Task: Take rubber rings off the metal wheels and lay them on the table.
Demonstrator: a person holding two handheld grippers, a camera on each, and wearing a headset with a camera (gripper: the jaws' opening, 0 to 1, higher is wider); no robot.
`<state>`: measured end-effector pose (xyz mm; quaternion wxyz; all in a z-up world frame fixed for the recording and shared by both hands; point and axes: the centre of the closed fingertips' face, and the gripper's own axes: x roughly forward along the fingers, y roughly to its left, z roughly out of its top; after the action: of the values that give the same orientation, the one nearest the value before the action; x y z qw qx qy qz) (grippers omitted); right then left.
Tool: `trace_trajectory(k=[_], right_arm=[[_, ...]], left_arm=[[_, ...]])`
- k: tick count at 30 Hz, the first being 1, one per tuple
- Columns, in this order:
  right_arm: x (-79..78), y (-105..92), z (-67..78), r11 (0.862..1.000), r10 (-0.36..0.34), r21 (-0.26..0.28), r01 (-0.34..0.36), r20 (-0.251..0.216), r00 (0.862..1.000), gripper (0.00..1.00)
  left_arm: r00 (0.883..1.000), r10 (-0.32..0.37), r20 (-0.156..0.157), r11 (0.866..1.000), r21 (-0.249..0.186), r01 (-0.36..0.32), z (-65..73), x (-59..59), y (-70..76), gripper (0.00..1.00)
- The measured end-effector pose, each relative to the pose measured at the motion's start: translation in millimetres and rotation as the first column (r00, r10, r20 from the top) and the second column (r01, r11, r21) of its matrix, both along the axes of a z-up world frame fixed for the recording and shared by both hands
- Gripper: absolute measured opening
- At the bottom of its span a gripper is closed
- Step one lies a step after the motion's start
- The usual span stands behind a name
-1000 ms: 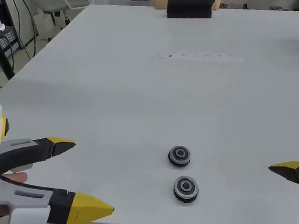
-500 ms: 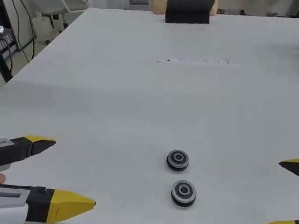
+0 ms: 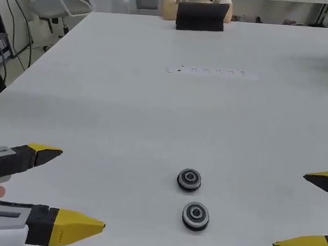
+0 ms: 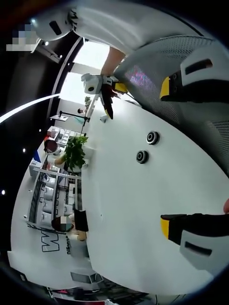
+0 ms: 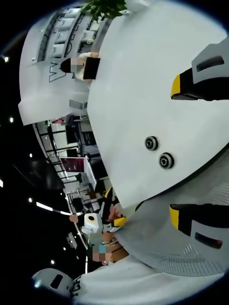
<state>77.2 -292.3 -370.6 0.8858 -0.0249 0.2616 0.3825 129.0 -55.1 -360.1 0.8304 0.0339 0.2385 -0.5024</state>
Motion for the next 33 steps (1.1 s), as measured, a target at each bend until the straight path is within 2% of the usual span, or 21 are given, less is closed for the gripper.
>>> trace_trajectory(k=[7, 19, 23, 27, 29, 33], right_arm=[[7.5, 3.7, 11.6, 1.0, 0.019, -0.008, -0.018, 0.029, 0.999, 0.86], [23.5, 19.4, 31.0, 0.995, 0.1, -0.03, -0.098, 0.085, 0.991, 0.78], [28.3, 27.1, 36.2, 0.992, 0.123, -0.024, -0.121, 0.104, 0.987, 0.77], [33.4, 34.8, 38.3, 0.989, 0.15, -0.018, -0.149, 0.111, 0.982, 0.73], [33.7, 37.7, 37.7, 0.986, 0.168, -0.026, -0.167, 0.105, 0.98, 0.7], [37.0, 42.9, 37.1, 0.979, 0.201, -0.045, -0.198, 0.113, 0.973, 0.66]], left_arm=[[0.999, -0.023, 0.043, 1.0, -0.003, 0.023, 13.3, 8.1, -3.7, 0.96], [0.991, -0.077, 0.113, 0.997, 0.008, 0.077, 36.0, 14.6, -21.1, 0.95], [0.983, -0.104, 0.15, 0.995, 0.023, 0.102, 44.4, 18.4, -28.7, 0.94], [0.977, -0.126, 0.172, 0.992, 0.018, 0.124, 53.3, 21.2, -37.0, 0.93], [0.968, -0.138, 0.209, 0.99, 0.018, 0.137, 59.4, 24.5, -41.8, 0.9], [0.958, -0.159, 0.239, 0.986, -0.013, 0.167, 69.9, 26.1, -52.5, 0.87]])
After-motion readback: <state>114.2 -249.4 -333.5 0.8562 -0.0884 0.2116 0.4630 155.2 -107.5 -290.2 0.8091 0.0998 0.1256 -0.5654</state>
